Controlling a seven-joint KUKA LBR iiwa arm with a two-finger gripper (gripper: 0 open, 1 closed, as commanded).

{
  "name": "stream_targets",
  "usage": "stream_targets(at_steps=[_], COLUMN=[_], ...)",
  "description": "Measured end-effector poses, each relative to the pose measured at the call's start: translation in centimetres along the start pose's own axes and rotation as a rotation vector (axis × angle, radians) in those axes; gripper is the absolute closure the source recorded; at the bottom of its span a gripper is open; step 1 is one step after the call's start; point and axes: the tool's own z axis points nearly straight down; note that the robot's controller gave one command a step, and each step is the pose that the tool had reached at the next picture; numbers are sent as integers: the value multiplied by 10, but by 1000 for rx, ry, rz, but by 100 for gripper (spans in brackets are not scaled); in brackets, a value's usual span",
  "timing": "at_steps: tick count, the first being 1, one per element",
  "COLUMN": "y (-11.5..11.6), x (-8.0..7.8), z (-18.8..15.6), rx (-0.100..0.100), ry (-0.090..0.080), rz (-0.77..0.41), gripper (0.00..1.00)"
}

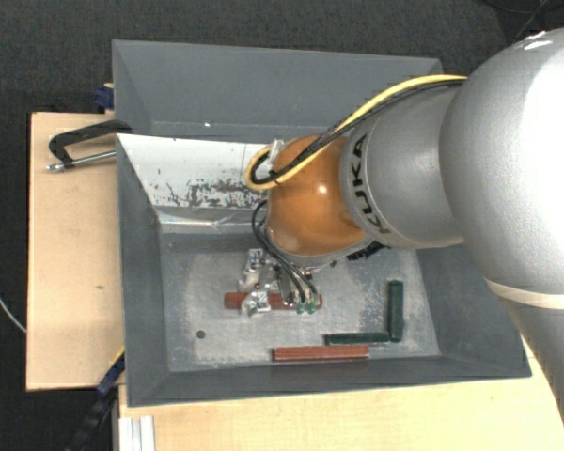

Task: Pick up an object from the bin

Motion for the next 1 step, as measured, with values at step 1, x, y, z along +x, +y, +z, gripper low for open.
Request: stream_targets(at_steps=[1], y=[2], x=[2], z=[-158], rx=[2], ry=[-11], rz=[-37], gripper=[100])
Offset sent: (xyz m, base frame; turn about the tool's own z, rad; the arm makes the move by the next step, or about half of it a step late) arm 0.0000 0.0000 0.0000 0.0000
